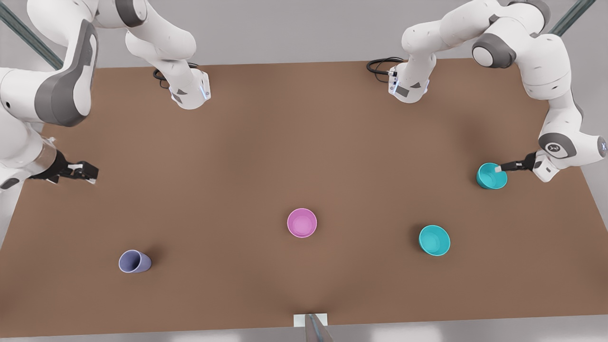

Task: Stack the blue bowl on the pink bowl

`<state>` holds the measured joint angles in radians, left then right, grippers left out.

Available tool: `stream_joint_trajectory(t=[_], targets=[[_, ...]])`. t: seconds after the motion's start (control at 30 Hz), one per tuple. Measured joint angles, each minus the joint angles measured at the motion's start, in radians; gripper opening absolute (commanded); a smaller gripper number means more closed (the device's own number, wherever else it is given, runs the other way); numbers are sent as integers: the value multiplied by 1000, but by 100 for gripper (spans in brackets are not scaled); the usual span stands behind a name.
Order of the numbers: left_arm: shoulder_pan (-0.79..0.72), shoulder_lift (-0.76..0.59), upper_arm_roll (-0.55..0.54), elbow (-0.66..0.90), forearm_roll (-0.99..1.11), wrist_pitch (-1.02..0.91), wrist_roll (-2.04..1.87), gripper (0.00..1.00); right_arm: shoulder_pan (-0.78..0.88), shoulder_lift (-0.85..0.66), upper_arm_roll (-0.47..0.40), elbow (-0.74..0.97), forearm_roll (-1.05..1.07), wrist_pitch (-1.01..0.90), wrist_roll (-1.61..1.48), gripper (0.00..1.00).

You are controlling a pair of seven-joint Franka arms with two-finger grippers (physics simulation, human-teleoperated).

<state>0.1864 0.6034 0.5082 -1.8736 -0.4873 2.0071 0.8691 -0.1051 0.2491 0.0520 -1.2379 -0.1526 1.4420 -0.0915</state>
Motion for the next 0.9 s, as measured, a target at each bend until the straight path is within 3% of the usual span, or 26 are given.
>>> stream_joint_trajectory(t=[0.27,0.33,0.43,0.7,0.8,0.9], targets=[[3,18,-3,1,-128,54,99,100,-4,23,5,14,3,-36,-106,100],[3,22,-12,1,-138,62,118,45,-4,23,5,13,3,-40,-126,100],[2,29,-17,0,-130,70,142,21,-4,24,5,14,5,-43,-153,100],[-34,-31,-19,31,-89,69,143,21,-5,24,3,15,7,-47,-204,100],[-246,-200,-13,41,48,13,82,21,-5,24,3,15,6,-48,-218,100],[-470,-247,-53,116,144,-60,-2,21,-5,24,3,15,7,-48,-230,100]])
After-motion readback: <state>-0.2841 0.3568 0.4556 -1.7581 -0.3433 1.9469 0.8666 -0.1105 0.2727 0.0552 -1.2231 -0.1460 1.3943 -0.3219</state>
